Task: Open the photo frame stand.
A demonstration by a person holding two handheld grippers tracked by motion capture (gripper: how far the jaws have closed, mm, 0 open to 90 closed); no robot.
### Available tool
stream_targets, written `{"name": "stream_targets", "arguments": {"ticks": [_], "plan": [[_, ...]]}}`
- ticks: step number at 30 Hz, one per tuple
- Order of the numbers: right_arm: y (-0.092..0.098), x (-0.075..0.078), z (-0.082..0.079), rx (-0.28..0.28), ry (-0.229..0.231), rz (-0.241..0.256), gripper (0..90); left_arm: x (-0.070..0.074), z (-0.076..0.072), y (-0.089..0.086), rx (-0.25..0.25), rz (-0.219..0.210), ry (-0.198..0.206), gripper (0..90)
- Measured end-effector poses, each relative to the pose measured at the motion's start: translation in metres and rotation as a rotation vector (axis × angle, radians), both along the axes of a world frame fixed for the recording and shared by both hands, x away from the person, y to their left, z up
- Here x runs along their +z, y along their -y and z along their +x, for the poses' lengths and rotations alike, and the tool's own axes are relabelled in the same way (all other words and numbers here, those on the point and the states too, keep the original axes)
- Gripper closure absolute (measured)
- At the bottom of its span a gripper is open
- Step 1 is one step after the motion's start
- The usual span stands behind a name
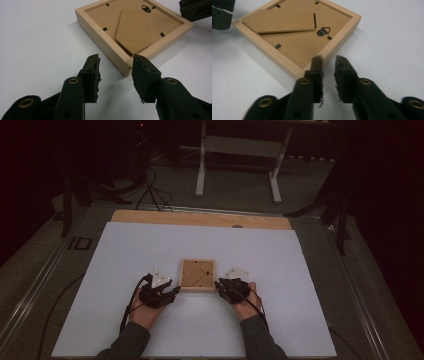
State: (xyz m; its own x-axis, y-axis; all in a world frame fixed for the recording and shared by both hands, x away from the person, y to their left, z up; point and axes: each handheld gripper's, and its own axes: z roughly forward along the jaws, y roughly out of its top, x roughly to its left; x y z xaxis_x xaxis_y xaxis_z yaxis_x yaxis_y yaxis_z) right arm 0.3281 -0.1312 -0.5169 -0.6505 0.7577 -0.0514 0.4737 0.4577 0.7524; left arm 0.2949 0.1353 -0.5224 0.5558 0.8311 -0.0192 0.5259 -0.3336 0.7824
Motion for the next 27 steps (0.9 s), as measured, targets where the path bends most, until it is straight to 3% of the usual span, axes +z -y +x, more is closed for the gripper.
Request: {"name": "stream_targets", "arguments": {"ticks": [8,18,22,27], "plan": [[0.002,0.004,-0.002,0.004,0.020,0.023,59.5,0.007,-0.003,-0.001,0.015,-0.026,0.017,50.8],[-0.003,0.007,-0.009,0.047,0.035,0.037,56.0,0.020,-0.001,-0.001,-0.010,-0.059,0.022,51.2],[-0.006,0.006,-0.012,0.060,0.039,0.035,59.9,0.026,0.001,0.000,-0.018,-0.069,0.027,51.5],[-0.009,0.003,-0.016,0.064,0.053,0.023,76.6,0.034,0.006,0.005,-0.036,-0.071,0.028,53.0]]}}
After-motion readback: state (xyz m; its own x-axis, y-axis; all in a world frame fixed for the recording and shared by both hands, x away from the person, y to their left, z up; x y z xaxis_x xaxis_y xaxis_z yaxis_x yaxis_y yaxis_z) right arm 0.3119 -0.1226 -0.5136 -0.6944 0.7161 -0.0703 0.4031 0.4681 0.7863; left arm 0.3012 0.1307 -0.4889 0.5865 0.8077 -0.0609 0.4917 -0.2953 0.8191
